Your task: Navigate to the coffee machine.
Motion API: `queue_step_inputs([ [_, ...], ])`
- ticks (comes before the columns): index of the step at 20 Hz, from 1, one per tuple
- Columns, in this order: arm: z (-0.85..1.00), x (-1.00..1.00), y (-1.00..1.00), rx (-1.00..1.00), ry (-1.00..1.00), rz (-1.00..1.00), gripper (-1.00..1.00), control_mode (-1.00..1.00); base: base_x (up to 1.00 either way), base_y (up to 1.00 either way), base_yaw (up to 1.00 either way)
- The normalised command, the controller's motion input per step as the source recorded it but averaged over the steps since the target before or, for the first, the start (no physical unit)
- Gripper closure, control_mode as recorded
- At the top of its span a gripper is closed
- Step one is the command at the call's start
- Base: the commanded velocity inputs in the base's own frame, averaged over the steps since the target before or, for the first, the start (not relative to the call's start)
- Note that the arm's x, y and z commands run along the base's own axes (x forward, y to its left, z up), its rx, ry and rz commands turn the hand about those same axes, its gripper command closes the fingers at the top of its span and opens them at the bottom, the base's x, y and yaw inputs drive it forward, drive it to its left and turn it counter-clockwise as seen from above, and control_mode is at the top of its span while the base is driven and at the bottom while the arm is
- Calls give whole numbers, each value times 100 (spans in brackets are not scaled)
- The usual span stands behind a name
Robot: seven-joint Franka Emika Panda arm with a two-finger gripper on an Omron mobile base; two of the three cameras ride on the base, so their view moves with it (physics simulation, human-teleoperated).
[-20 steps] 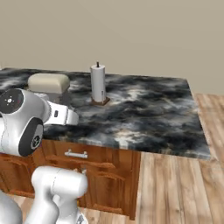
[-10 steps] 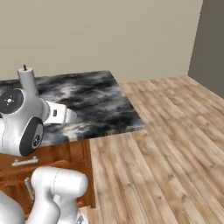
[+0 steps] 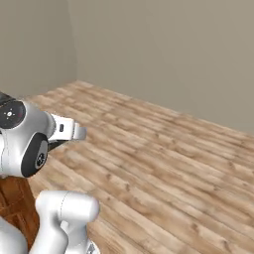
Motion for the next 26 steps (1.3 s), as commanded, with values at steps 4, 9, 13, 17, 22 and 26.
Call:
queue_step_inputs([
  [4, 0, 0, 0, 0, 0, 0, -100, 100, 0, 6, -100],
  [9, 0, 0, 0, 0, 0, 0, -100, 100, 2, 18, -100],
  [13, 0, 0, 0, 0, 0, 0, -100, 100, 0, 15, -100],
  [17, 0, 0, 0, 0, 0, 0, -100, 100, 0, 5, -100],
  [22, 0, 0, 0, 0, 0, 0, -100, 100, 0, 0, -100],
  [26, 0, 0, 0, 0, 0, 0, -100, 100, 0, -7, -97],
])
